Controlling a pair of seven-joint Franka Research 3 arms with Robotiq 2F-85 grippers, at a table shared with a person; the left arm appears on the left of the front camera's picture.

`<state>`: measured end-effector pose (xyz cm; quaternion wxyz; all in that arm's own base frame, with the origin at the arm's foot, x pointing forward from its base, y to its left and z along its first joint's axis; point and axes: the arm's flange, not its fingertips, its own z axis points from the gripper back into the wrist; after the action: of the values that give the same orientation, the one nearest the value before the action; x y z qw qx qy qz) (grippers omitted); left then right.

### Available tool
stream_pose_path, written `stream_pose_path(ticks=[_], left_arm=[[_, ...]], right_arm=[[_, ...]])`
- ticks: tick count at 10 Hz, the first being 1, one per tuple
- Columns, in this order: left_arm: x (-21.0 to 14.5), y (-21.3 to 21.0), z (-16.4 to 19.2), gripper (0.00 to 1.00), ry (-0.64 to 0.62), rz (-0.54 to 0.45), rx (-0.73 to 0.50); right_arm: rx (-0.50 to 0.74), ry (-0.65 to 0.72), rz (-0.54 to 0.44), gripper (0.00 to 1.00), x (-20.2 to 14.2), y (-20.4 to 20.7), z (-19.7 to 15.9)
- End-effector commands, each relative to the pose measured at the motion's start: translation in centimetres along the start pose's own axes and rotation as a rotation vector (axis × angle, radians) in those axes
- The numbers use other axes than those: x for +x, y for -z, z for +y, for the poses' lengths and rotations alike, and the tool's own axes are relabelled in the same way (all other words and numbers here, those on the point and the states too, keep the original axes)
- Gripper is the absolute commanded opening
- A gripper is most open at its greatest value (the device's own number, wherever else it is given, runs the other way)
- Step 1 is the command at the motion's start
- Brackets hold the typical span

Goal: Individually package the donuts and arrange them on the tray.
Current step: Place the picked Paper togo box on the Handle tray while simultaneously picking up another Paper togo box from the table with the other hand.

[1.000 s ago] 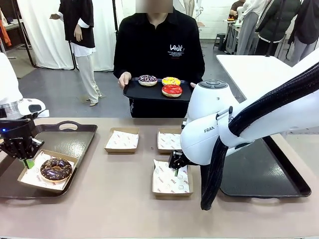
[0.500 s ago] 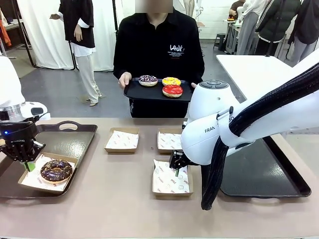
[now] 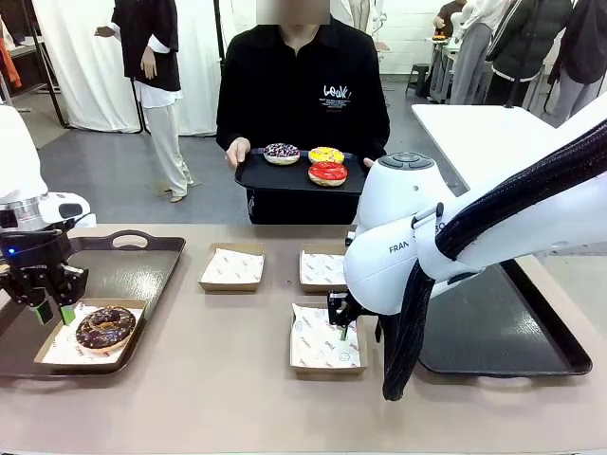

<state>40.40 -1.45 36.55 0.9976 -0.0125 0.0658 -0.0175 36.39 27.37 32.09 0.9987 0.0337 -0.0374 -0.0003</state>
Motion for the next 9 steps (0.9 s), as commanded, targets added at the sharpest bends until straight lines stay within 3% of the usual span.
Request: stream_pose_path(ticks=[1,2,3,7,9], left_arm=[[-0.5,-0.4,-0.1,1.0,0.017,0.004,-0.004],[-0.6,-0.5,-0.1,0.9,0.019,0.003,-0.005],[-0.8,-0.6,-0.1,0.99,0.031,0.01,-0.013],[-1.2,-0.9,-0.1,1.0,0.047,0.017,-0.038],[-1.5,-1.7,0.6,1.0,0.14,0.034,-0.128]], right_arm=[[0.007,-0.006,0.013,0.0,0.0,0.4,0.1],[0.007,-0.002,0.015,0.0,0.0,0.4,0.1],[0.008,0.005,0.014,0.0,0.0,0.3,0.2],[0.002,0.025,0.007,0.0,0.0,0.3,0.3],[0.005,0.047,0.003,0.0,0.0,-0.2,0.4]])
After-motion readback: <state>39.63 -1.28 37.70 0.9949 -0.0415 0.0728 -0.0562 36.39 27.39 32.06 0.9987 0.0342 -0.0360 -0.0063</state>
